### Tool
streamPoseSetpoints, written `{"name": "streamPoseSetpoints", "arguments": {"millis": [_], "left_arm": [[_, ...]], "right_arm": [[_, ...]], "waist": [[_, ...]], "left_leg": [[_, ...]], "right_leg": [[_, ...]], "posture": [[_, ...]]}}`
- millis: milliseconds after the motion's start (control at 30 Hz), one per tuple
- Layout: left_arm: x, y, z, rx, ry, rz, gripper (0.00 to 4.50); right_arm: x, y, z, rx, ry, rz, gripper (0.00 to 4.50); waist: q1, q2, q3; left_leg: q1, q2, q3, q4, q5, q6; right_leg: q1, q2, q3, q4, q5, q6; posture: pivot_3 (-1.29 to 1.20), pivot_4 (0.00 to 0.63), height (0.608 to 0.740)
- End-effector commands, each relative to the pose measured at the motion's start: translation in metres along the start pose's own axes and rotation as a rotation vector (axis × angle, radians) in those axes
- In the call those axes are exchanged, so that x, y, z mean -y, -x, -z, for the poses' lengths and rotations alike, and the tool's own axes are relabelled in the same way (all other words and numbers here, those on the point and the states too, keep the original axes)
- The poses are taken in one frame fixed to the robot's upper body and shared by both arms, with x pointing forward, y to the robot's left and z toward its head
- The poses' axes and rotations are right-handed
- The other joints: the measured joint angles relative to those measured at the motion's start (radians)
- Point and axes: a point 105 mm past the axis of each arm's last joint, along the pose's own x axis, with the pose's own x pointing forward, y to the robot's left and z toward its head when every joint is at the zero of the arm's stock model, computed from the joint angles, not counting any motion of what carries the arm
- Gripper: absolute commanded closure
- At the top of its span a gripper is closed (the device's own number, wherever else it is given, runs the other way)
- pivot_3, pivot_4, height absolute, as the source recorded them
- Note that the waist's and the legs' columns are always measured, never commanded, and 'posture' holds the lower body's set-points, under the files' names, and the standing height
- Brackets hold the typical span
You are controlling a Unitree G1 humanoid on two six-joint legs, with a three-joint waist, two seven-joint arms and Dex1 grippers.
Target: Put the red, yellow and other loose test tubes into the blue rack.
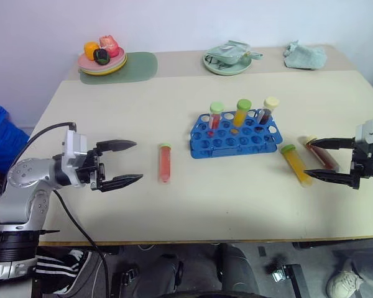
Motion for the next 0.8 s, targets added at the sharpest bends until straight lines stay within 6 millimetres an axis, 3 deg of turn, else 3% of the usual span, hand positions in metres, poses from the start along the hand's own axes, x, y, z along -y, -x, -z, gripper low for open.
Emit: {"name": "streamPoseSetpoints", "arguments": {"millis": [33, 167, 400, 633, 800], "left_arm": [[-0.005, 0.001, -0.006, 0.012, -0.041, -0.006, 0.08], [-0.004, 0.003, -0.006, 0.018, -0.047, -0.011, 0.08], [-0.005, 0.007, -0.009, 0.016, -0.065, -0.014, 0.08], [-0.007, -0.001, -0.009, 0.055, -0.061, -0.035, 0.08], [-0.006, -0.011, -0.006, 0.066, -0.050, -0.008, 0.08]], "right_arm": [[0.004, 0.003, -0.010, 0.024, 0.040, 0.022, 0.00], [0.011, 0.003, -0.016, 0.045, 0.052, 0.056, 0.00], [0.042, -0.001, -0.023, 0.022, -0.014, 0.233, 0.00], [0.066, -0.003, -0.052, 0.001, -0.168, 0.396, 0.00], [0.061, -0.006, -0.061, -0.052, -0.277, 0.399, 0.00]], "waist": [[-0.001, 0.000, 0.000], [-0.003, 0.000, 0.000], [-0.001, 0.000, 0.000], [-0.002, 0.000, 0.000], [0.000, 0.000, 0.000]], "left_leg": [[0.000, 0.000, 0.000, 0.000, 0.000, 0.000], [0.000, 0.000, 0.000, 0.000, 0.000, 0.000], [0.000, 0.000, 0.000, 0.000, 0.000, 0.000], [-0.001, 0.000, 0.000, 0.000, 0.000, 0.000], [-0.005, 0.000, 0.001, 0.000, 0.000, 0.000]], "right_leg": [[0.000, 0.000, 0.000, 0.000, 0.000, 0.000], [0.000, 0.000, 0.000, 0.000, 0.000, 0.000], [0.000, 0.000, 0.000, 0.000, 0.000, 0.000], [-0.002, 0.000, 0.001, 0.000, 0.000, 0.000], [-0.006, 0.000, 0.001, 0.001, 0.000, 0.000]], "posture": [[0.00, 0.150, 0.740], [0.00, 0.150, 0.740], [0.00, 0.150, 0.740], [0.00, 0.150, 0.740], [0.00, 0.150, 0.740]]}}
